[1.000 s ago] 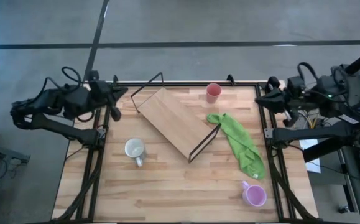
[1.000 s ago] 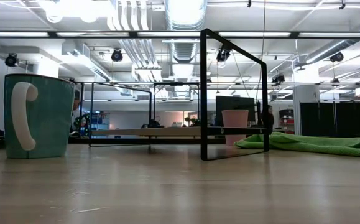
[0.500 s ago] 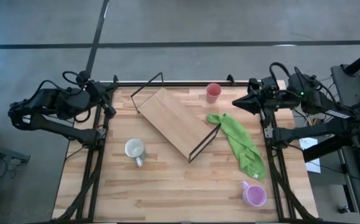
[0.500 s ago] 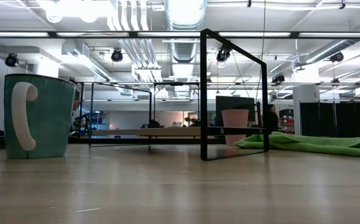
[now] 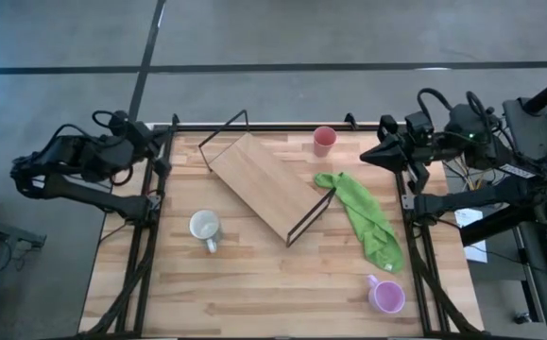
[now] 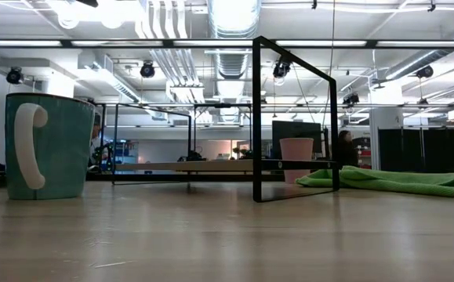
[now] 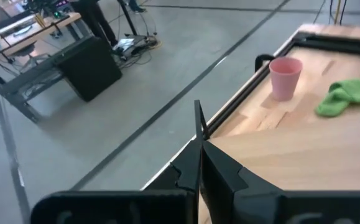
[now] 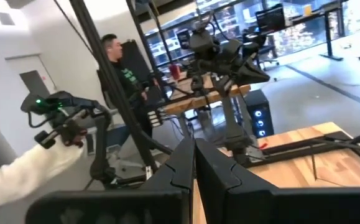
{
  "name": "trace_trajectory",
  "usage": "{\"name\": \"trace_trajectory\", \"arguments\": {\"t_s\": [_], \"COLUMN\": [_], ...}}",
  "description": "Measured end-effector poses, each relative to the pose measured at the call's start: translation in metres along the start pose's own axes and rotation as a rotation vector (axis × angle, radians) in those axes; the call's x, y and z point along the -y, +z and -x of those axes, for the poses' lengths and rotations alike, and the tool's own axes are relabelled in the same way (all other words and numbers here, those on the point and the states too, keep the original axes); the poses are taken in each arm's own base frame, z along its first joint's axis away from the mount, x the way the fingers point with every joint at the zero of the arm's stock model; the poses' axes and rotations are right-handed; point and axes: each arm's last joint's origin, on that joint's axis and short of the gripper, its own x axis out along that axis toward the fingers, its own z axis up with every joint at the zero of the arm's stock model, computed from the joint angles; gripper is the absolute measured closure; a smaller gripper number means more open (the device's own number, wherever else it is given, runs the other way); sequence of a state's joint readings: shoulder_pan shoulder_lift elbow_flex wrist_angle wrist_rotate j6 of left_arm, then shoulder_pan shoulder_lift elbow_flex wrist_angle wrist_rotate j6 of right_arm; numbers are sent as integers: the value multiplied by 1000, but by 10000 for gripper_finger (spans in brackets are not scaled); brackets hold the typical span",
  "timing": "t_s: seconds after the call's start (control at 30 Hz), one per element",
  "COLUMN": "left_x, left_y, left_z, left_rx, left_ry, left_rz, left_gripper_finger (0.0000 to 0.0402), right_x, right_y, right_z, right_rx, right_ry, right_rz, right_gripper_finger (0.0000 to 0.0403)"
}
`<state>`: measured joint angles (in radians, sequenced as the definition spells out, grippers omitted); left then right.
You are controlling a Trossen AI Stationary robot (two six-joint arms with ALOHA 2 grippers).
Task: Stack small to large cups/mugs on shelf
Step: Put the blue mug on the shelf
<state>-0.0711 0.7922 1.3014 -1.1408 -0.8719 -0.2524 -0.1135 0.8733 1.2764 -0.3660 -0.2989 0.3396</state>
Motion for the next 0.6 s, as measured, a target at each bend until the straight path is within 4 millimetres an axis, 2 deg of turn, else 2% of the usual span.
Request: {"name": "trace_trajectory", "arguments": {"t_s": [0.2,0.5,0.6], "left_x": [1,3,4], "left_y": [1,1,1], "left_z": [-1,-2,-2], "left_rx": [0,-4,-21], "left_ry": [2,0,-55], "left_rz": [4,0,-1], "left_gripper_finger": [393,302,282], "right_x": [0,3,4], "right_y": [1,-2,-2], "right_z": [-1,-7,-9], "right_rx": [-2,-19,-22], "right_ry": [-1,-8,-12], "right_rz": [0,-6,-8], "right_gripper_finger": [394,394,394]}}
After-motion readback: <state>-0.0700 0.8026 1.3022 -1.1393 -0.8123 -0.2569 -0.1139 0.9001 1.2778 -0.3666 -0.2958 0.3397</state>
